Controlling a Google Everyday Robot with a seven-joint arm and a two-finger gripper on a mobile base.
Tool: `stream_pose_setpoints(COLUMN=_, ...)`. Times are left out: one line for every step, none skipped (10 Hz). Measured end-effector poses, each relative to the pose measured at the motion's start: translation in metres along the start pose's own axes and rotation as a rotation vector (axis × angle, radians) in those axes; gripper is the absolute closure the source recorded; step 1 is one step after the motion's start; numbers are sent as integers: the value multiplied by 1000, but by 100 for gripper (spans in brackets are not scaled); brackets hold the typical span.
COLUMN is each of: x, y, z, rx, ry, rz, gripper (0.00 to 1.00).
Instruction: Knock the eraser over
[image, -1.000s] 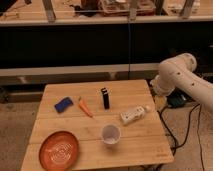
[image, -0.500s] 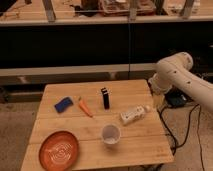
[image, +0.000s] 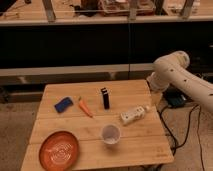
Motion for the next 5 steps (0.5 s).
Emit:
stream_pose_setpoints(x=0, y=-1, z=1, rx=0, ry=0, rz=-1, gripper=20)
stream_pose_setpoints(x=0, y=-3, z=2, rx=0, ry=0, rz=0, gripper=20)
stream_pose_setpoints(x=0, y=-5, z=5, rx=0, ry=0, rz=-1, gripper=20)
stream_pose_setpoints(x=-3, y=-8, z=7, rx=0, ry=-1, rz=-6, gripper=20)
stream_pose_setpoints(x=-6, y=-11, z=10, rx=-1, ry=-2, rz=-13, gripper=20)
